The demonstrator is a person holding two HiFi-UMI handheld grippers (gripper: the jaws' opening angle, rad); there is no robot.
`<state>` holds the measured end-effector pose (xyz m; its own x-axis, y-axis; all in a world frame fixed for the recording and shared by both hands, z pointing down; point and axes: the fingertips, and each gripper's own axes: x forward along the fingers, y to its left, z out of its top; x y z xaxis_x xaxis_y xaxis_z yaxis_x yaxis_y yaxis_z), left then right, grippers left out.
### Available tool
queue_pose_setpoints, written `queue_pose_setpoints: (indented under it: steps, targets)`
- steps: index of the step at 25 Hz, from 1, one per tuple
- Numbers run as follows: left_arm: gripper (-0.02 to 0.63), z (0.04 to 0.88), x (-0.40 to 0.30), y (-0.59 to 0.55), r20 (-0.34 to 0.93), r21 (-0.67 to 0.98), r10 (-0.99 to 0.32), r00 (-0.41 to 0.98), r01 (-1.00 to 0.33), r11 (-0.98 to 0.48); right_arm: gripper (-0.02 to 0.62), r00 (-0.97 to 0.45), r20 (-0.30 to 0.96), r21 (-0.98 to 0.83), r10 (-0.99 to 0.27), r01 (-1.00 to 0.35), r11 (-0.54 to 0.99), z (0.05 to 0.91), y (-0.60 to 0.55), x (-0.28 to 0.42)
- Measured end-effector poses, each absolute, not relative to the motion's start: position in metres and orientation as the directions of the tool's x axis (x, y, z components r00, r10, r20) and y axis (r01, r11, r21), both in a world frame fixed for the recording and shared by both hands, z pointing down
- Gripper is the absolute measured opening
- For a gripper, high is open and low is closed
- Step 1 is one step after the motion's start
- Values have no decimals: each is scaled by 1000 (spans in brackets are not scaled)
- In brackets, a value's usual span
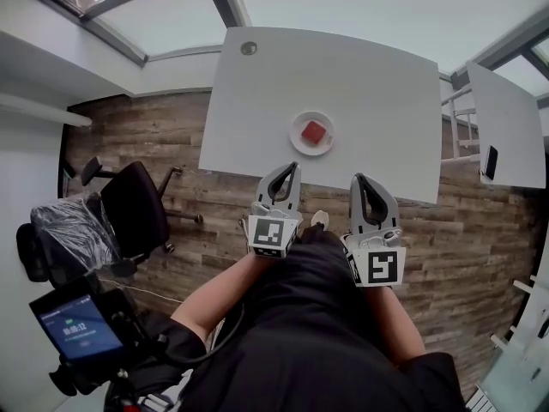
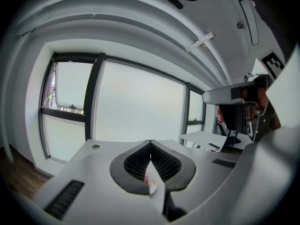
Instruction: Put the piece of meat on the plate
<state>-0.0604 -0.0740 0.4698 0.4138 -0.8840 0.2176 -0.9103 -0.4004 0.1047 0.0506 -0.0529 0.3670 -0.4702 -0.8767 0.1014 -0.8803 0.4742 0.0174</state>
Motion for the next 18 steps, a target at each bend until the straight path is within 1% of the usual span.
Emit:
queue_pose_setpoints:
  steps: [6, 11, 15, 18]
  targets:
    - [6, 429, -69, -70, 118, 79, -907, 405, -914, -398, 3, -481, 70, 26, -874, -875, 483, 356, -51, 45]
    - [6, 417, -74, -81, 98, 65, -919, 381, -924, -376, 3, -496, 67, 28, -866, -866, 499, 358, -63, 42]
    - [6, 385, -75, -67, 25, 22, -925, 379, -925, -379, 3, -500, 50, 30, -865, -865, 501, 347, -55, 39]
    - [6, 375, -74, -63, 5, 26, -928, 372, -928, -372, 3, -497, 45, 41, -866, -866, 499, 346, -56, 40]
